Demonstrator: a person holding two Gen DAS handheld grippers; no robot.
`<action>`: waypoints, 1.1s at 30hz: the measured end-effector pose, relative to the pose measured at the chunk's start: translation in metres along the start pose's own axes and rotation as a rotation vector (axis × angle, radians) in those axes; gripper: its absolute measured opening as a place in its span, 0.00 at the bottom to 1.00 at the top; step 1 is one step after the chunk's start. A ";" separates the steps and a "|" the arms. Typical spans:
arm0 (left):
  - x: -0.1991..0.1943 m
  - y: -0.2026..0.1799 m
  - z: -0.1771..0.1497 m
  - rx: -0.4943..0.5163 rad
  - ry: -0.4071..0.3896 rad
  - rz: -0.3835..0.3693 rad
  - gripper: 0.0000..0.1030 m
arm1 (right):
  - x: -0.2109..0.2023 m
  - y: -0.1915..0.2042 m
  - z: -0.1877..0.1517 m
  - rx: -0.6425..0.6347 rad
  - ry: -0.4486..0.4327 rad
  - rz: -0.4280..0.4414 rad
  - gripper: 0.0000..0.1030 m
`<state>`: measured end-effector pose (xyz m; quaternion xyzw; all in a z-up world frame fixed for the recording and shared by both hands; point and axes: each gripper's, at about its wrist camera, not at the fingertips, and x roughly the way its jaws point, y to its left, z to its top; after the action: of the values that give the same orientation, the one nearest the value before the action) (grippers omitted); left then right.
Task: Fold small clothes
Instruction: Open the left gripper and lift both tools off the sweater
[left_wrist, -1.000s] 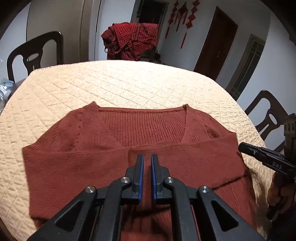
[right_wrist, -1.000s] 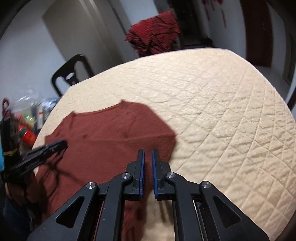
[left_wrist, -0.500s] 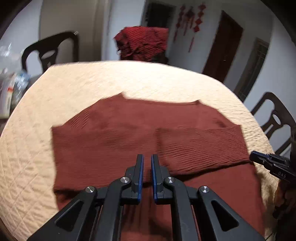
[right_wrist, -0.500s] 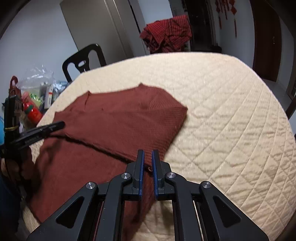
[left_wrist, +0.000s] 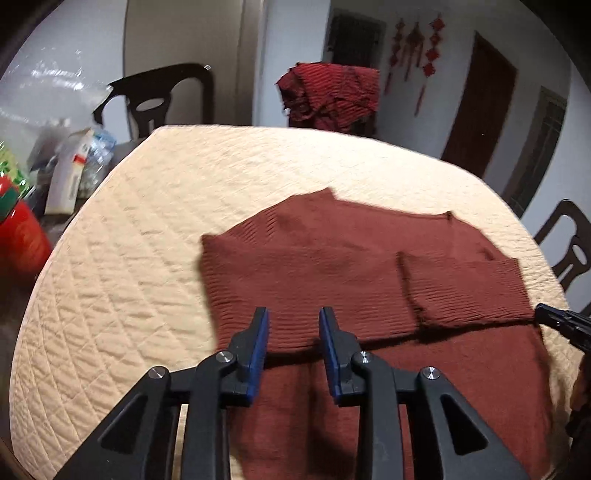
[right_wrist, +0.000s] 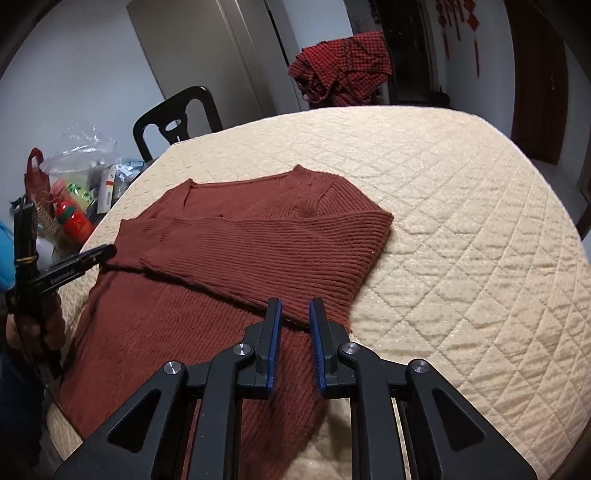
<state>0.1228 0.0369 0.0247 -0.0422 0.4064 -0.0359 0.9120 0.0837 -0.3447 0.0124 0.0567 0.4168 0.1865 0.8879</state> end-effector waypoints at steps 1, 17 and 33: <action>0.004 0.002 -0.003 -0.001 0.013 0.005 0.29 | 0.004 -0.001 -0.001 0.003 0.012 -0.010 0.15; -0.015 -0.001 -0.016 0.013 0.006 0.003 0.29 | -0.012 0.011 -0.011 -0.003 0.015 -0.006 0.15; -0.071 -0.009 -0.053 0.031 -0.039 0.003 0.43 | -0.045 0.038 -0.037 0.002 -0.006 0.094 0.39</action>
<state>0.0357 0.0322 0.0427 -0.0281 0.3881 -0.0398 0.9203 0.0186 -0.3291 0.0310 0.0775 0.4111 0.2275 0.8793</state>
